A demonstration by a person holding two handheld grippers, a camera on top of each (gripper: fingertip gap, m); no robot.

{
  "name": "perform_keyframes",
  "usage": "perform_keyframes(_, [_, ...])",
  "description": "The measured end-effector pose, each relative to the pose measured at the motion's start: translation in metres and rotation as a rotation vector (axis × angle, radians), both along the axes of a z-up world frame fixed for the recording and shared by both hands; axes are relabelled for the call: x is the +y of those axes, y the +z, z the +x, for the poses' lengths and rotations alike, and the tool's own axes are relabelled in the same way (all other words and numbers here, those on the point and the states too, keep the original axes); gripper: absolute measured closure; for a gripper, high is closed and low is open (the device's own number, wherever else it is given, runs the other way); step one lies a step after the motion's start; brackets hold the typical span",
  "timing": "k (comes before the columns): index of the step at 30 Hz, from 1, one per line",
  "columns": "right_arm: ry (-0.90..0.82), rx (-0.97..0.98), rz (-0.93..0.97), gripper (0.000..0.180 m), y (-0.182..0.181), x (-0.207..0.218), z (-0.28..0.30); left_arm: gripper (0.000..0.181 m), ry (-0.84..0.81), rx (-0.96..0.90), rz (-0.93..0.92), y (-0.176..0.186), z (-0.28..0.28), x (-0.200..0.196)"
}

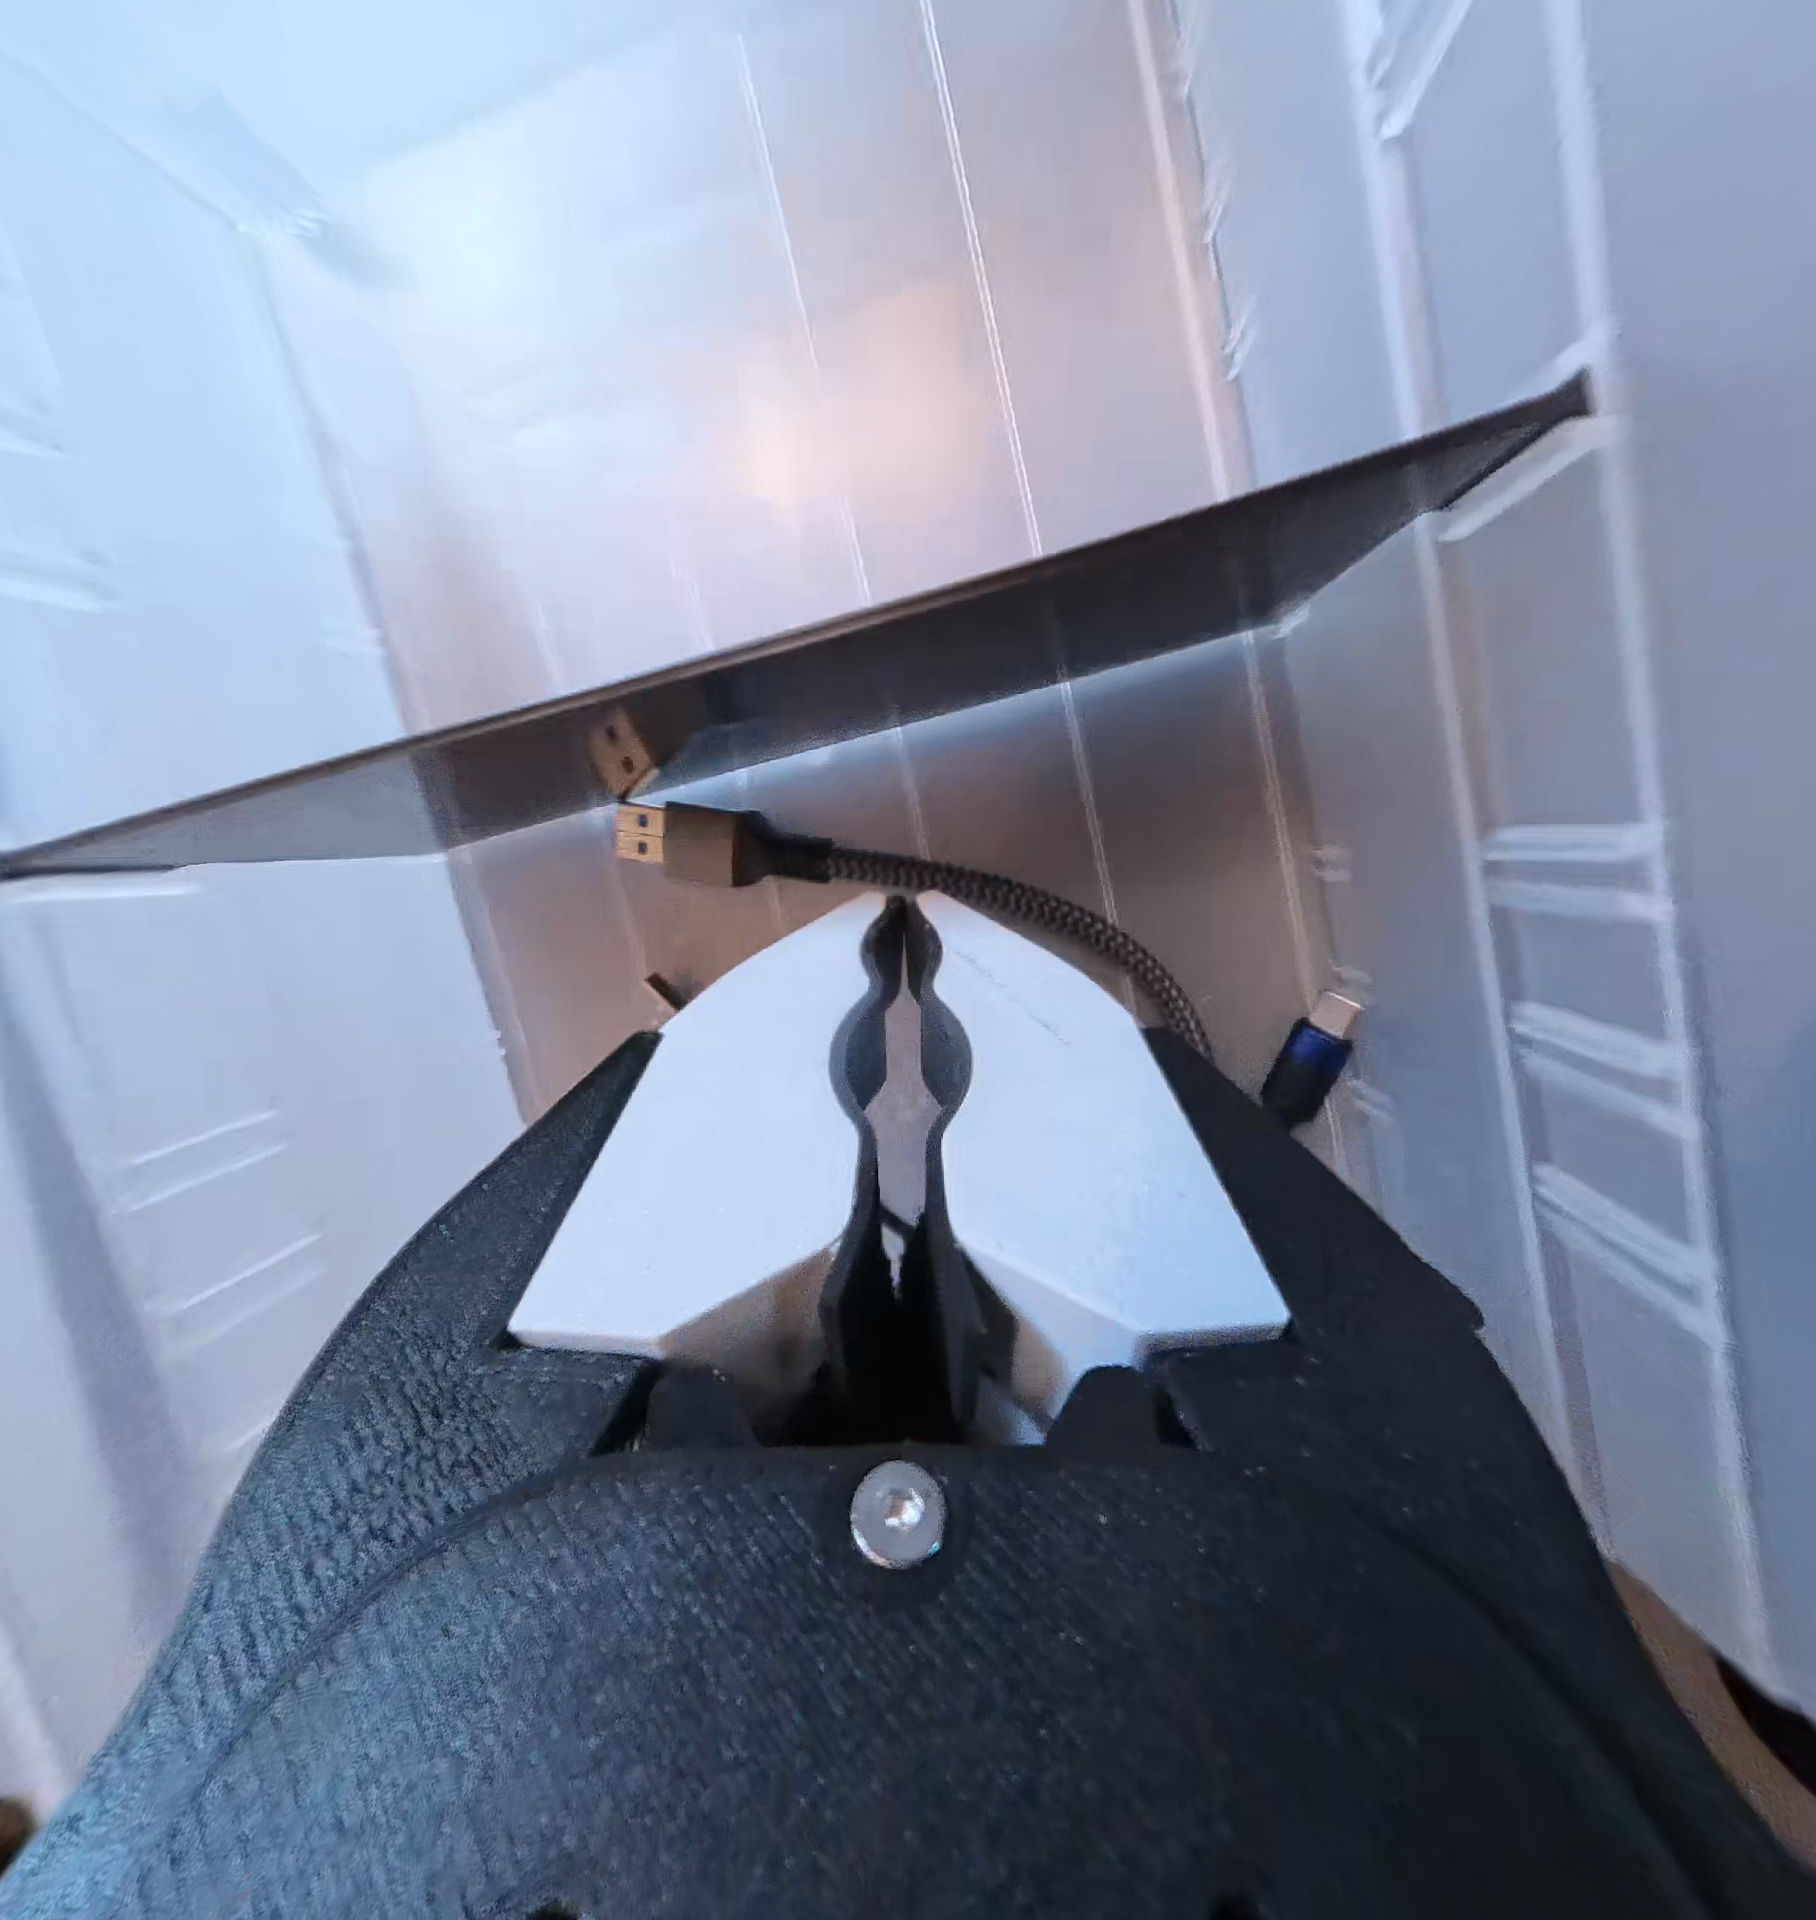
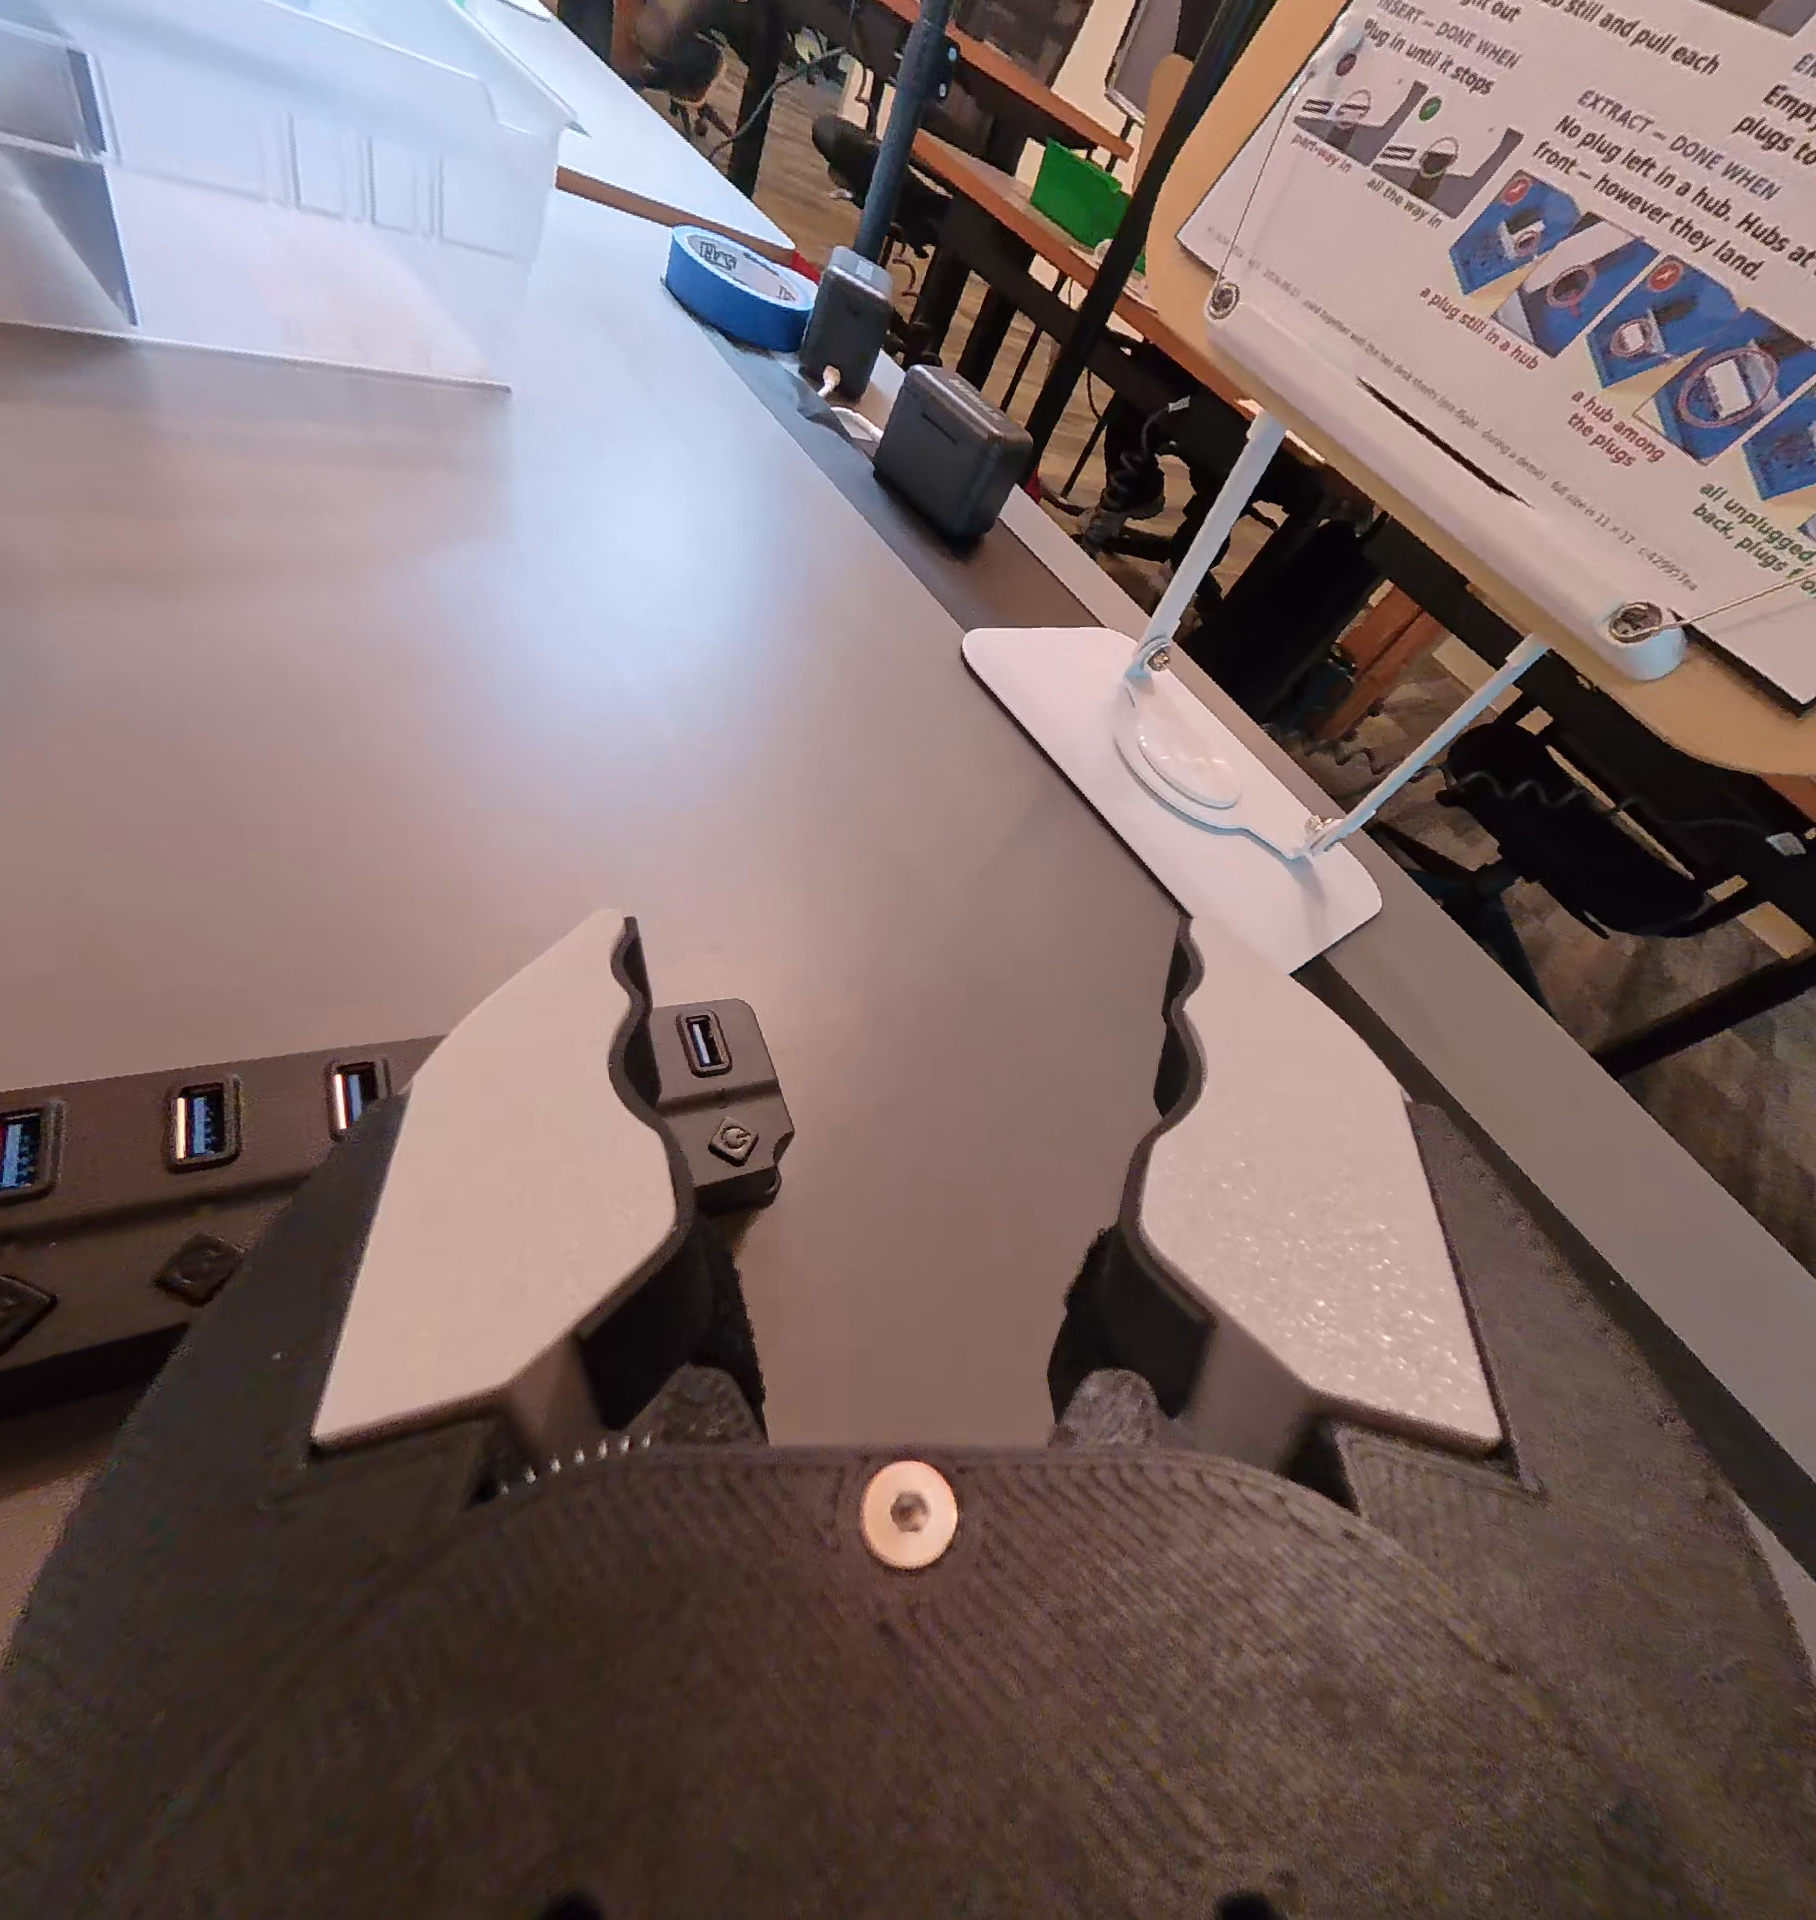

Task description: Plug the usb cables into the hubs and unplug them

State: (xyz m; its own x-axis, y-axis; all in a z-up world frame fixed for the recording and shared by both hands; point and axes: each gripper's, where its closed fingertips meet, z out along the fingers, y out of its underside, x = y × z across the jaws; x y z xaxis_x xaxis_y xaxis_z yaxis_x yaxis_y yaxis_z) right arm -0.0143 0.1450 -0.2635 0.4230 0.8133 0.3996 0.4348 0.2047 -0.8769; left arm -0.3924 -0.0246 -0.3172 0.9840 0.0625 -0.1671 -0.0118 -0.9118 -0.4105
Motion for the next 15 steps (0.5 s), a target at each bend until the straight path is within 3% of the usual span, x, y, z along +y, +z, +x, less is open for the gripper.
perform_keyframes(5, [0.003, 0.004, -0.007, 0.084, -0.001, 0.000, -0.002, 0.167, 0.008, -0.033, 0.181, 0.031, -0.003, 0.002])
perform_keyframes(10, [-0.011, -0.033, 0.012, 0.085, -0.004, 0.001, 0.001, 0.144, 0.066, -0.051, 0.020, -0.005, -0.004, 0.002])
perform_keyframes(15, [-0.019, -0.026, 0.011, 0.085, -0.003, 0.002, 0.001, 0.140, 0.068, -0.009, -0.053, -0.019, 0.000, 0.008])
